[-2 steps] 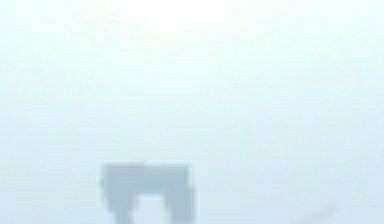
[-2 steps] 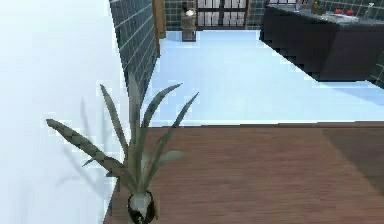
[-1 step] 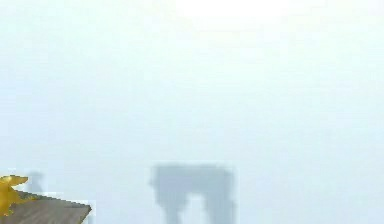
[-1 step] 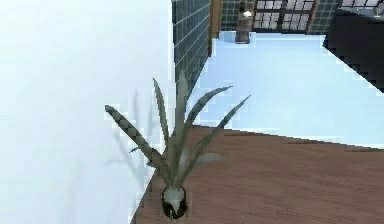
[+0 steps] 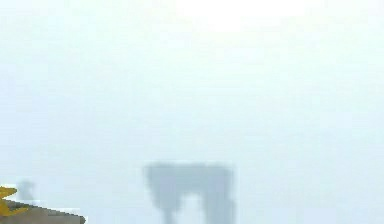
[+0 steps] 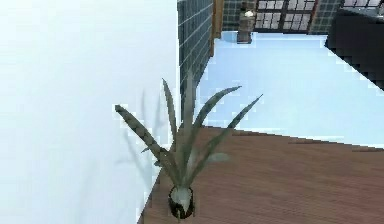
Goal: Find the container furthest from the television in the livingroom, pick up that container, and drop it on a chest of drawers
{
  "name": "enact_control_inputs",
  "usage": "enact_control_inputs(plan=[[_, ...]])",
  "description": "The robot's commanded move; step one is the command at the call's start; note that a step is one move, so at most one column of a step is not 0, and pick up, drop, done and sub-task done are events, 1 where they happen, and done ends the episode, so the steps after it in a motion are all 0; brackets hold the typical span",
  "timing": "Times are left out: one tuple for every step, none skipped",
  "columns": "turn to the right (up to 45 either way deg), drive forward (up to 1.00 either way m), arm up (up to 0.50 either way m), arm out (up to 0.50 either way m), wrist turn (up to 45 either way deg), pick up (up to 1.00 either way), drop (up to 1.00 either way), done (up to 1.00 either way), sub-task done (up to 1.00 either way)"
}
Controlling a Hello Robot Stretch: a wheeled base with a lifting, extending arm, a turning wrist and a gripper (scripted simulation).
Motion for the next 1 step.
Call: enact_control_inputs(plan=[[-30.0,0.00,0.00,0.00,0.0,0.00,0.00,0.00,0.00]])
